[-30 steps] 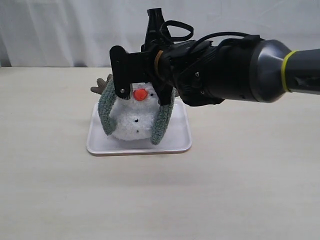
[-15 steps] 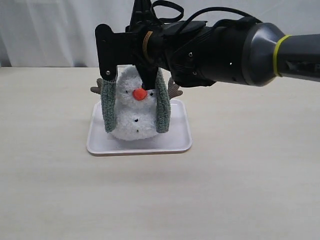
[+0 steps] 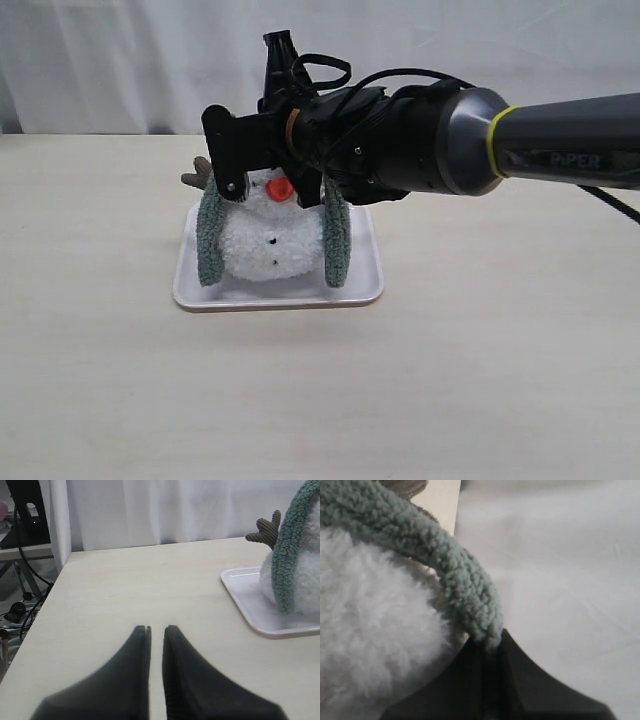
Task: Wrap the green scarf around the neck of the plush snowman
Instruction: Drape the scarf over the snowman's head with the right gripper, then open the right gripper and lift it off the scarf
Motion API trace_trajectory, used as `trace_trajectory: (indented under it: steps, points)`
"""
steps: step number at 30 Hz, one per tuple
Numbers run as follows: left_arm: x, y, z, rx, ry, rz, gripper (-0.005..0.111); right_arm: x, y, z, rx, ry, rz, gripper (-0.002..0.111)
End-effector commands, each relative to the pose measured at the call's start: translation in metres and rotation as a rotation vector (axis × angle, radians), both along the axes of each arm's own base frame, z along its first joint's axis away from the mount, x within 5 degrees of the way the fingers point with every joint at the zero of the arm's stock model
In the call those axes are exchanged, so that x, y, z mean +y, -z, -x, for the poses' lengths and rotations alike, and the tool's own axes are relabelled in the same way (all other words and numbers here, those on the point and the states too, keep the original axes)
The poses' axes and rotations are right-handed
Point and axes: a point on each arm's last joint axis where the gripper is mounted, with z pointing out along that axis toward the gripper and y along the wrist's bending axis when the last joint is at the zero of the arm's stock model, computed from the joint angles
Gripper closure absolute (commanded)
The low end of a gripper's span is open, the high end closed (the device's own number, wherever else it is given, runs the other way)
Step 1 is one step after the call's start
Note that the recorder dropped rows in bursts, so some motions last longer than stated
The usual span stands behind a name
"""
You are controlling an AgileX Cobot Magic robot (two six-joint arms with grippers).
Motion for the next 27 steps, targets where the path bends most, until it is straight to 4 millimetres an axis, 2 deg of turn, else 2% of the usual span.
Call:
trace_trajectory:
  steps: [1, 7, 9, 13, 16, 18, 20, 27]
  points:
    - [0.0, 0.0, 0.0, -0.013, -0.002, 0.0, 0.096, -0.007, -0.001, -0.006, 0.009, 0.053, -0.055, 0.104]
    - [0.0, 0.0, 0.0, -0.013, -0.002, 0.0, 0.096, -0.008, -0.006, -0.009, 0.03, 0.098, -0.157, 0.104]
    - [0.0, 0.0, 0.0, -0.011, -0.002, 0.0, 0.096, -0.007, -0.006, -0.009, 0.037, 0.089, -0.164, 0.1]
    - [0.0, 0.0, 0.0, -0.013, -0.002, 0.0, 0.096, -0.006, -0.005, -0.008, 0.046, 0.08, -0.174, 0.082]
    - [0.0, 0.0, 0.0, -0.013, -0.002, 0.0, 0.096, -0.006, -0.005, -0.008, 0.066, 0.099, -0.227, 0.063]
    - [0.0, 0.0, 0.0, -0.013, -0.002, 0.0, 0.096, -0.005, -0.004, -0.007, 0.114, 0.152, -0.334, 0.05]
    - [0.0, 0.0, 0.0, -0.013, -0.002, 0.0, 0.096, -0.006, -0.004, -0.007, 0.158, 0.209, -0.43, 0.044]
    - [0.0, 0.0, 0.0, -0.013, -0.002, 0.0, 0.096, -0.007, -0.014, -0.01, 0.343, 0.47, -0.803, 0.043]
